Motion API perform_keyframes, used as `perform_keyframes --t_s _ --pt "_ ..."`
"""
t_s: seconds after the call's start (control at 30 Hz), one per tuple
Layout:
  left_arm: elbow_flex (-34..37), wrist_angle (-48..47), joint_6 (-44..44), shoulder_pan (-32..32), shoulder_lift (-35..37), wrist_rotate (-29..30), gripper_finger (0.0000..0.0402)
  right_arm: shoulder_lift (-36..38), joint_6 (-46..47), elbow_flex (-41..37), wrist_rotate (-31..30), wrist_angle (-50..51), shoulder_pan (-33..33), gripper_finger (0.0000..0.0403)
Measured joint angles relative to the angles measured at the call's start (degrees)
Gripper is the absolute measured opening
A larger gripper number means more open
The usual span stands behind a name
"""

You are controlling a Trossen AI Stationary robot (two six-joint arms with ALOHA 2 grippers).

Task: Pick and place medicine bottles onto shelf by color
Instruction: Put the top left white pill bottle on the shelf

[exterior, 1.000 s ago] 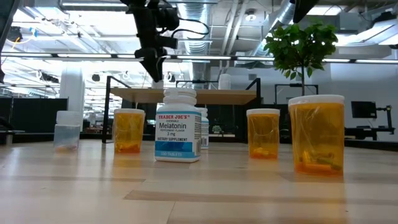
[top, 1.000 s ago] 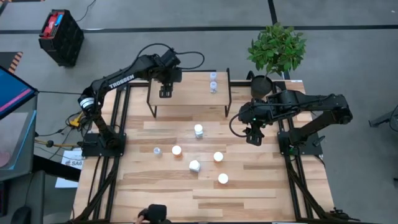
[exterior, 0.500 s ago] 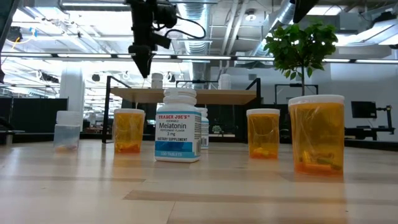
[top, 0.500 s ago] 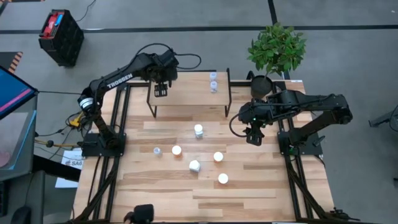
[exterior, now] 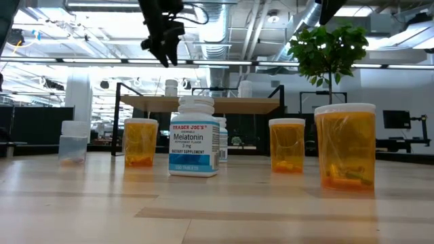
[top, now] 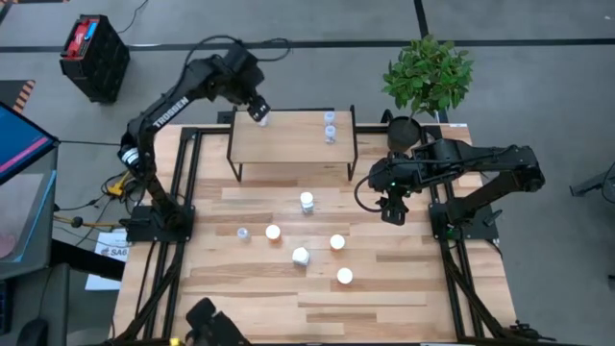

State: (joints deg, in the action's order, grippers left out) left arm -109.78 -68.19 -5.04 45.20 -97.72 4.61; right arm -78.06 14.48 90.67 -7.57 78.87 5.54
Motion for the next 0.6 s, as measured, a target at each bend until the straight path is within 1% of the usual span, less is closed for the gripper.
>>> perform_keyframes --t_s 0.03,0.13,0.3,0.43,0.6 --pt "0.0 -0.18 0.69 1.04 0.01 -1.34 0.0235 0.01 0.0 0.0 0.0 0.0 0.0 0.0244" --pt "0.0 0.36 1.34 2.81 0.03 -1.76 0.0234 0.0 0.02 0.0 0.0 0.0 0.0 0.0244" --pt "0.0 0.65 1.4 3.27 0.03 -2.83 0.0245 0.02 0.02 0.0 0.0 0.0 0.0 0.0244" --pt "-0.01 1.01 3.04 2.78 -0.99 -2.65 0.0268 0.02 0.0 0.0 0.02 0.0 0.0 0.0244" --pt "0.02 1.28 6.24 2.4 -3.51 -0.33 0.0306 0.02 0.0 0.0 0.02 0.13 0.0 0.0244"
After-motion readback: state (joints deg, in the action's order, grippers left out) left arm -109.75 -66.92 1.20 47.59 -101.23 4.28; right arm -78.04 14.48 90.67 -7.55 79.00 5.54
